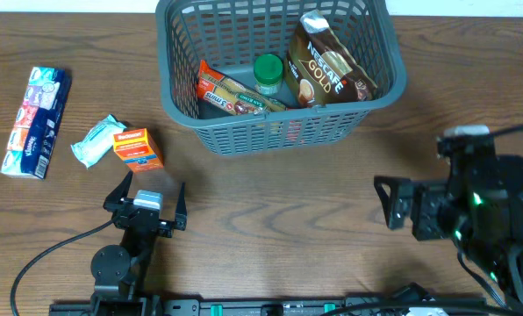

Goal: Pack container

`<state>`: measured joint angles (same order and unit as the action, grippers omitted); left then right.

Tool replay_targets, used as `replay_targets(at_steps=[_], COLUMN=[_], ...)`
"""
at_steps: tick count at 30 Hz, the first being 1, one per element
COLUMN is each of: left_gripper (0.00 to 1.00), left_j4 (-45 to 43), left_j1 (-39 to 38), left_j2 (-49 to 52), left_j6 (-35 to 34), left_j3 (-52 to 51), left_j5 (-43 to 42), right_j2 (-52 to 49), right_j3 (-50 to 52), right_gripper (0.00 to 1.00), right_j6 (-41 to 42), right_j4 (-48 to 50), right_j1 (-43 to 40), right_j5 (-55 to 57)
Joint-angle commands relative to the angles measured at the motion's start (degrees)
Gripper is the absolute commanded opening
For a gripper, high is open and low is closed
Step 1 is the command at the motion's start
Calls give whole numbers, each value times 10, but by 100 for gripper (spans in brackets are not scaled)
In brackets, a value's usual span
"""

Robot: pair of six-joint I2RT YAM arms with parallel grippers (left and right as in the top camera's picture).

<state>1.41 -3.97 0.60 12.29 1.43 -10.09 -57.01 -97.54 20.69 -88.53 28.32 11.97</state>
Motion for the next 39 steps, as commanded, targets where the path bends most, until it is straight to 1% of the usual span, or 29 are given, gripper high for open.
replay_targets(at_steps=[1, 4, 6, 11, 27, 28, 29, 30, 32, 33, 34, 36, 39], left_gripper=[98, 98, 99, 98, 98, 98, 98, 99, 98, 99, 98, 99, 99], left_j4=[15, 15, 15, 15, 15, 15, 15, 15, 11, 11, 11, 8, -14], left_j1=[-1, -1, -1, -1, -1, -1, -1, -1, -1, -1, -1, -1, -1], left_j2=[-3, -3, -3, -3, -3, -3, -3, -2, 0, 0, 1, 1, 1], left_j6=[7, 7, 7, 7, 7, 0, -31, -106, -295, -365, -418, -489, -543], left_j3=[-12, -12, -12, -12, -12, -12, -12, -12, -12, -12, -12, -12, -11], left_j5=[-3, -3, -3, -3, -4, -6, -16, -38, -58, -58, -58, -52, -41], right_j2=[11, 9, 8, 6, 6, 6, 6, 6, 6, 6, 6, 6, 6], right_j3=[0, -12, -16, -20, -20, -20, -20, -20, -20, -20, -20, -20, -20], right_gripper=[99, 99, 99, 99, 99, 99, 99, 99, 99, 99, 99, 99, 99], right_j6=[-7, -38, -90, -133, -129, -129, -129, -129, -129, -129, -129, -129, -129], right_j4=[-29, -88, -87, -87, -87, -87, -87, -87, -87, -87, -87, -87, -87], right_j1=[-2, -2, -2, -2, -2, -2, -2, -2, -2, -2, -2, -2, -2], right_j5=[-3, -2, -36, -37, -49, -49, -49, -49, -49, -49, -49, -49, -49])
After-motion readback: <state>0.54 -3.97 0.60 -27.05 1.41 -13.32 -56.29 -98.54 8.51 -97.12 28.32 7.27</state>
